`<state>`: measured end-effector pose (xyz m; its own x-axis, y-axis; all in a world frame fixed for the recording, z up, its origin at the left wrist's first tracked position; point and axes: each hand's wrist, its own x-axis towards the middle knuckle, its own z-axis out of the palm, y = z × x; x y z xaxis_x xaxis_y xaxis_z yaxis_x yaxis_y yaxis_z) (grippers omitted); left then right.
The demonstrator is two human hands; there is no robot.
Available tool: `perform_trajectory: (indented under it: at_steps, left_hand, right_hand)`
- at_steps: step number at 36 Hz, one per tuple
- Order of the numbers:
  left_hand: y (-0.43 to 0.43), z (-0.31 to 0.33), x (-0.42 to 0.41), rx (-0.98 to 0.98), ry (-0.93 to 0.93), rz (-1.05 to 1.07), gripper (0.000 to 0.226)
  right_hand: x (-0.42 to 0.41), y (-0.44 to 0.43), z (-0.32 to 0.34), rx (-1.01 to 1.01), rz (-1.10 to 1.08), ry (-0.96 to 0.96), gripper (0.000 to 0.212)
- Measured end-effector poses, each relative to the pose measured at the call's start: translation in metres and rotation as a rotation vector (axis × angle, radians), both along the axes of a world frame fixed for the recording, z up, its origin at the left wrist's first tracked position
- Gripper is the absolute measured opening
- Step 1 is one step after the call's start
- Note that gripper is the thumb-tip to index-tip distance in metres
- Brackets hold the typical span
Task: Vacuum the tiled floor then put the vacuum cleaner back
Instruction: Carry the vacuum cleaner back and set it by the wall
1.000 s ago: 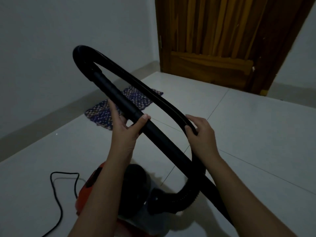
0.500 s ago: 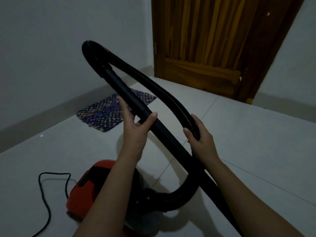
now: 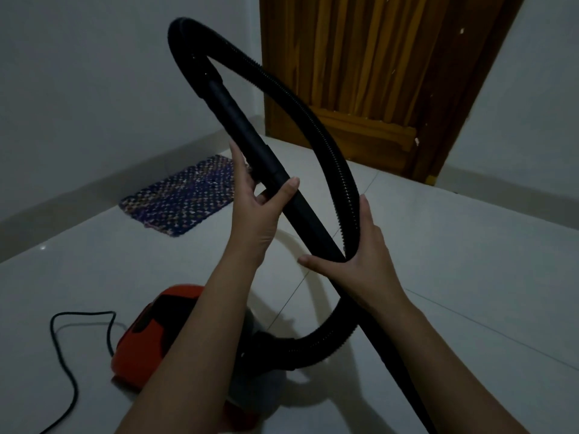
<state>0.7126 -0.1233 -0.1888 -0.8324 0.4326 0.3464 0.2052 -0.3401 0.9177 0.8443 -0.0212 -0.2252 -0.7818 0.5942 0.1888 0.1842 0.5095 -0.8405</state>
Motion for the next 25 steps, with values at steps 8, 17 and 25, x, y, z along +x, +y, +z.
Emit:
perform_trajectory:
  at_steps: [8,17,25]
  left_hand:
    - [-0.005,-0.002,-0.001,-0.013,0.047,0.052,0.099]
    - [-0.024,-0.025,-0.001,0.011,0.006,0.291,0.102]
    - [-0.024,-0.02,0.003,0.03,0.071,0.396,0.099]
  right_hand:
    - [-0.019,-0.019,-0.014,0.359,-0.111,0.003,0.107]
    - [-0.05,-0.005,-0.024,0.659,0.091,-0.015,0.092]
    - [-0.064,-0.007,-0.024,0.643,0.092,-0.039,0.093]
